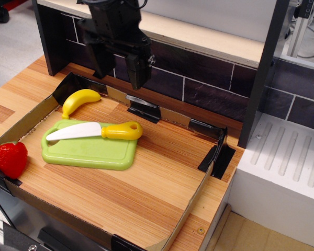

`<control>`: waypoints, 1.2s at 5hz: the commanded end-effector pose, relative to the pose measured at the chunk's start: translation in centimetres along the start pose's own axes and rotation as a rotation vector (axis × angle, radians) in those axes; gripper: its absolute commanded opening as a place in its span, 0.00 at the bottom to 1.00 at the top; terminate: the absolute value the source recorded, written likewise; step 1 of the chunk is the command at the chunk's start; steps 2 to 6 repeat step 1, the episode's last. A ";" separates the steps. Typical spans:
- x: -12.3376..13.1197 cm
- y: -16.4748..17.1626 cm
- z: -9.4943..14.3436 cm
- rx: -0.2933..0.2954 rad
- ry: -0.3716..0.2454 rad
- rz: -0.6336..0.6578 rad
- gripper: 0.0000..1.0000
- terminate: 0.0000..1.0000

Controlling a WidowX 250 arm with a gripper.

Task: Put knife on cutting board

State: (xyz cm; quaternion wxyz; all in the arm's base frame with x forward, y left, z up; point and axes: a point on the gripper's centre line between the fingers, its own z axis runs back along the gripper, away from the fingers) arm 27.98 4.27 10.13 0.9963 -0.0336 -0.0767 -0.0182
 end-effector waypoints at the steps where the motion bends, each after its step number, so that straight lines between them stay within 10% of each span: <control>1: 0.8 0.4 1.8 0.014 -0.055 -0.006 1.00 1.00; 6: 0.8 0.4 1.8 0.014 -0.055 -0.006 1.00 1.00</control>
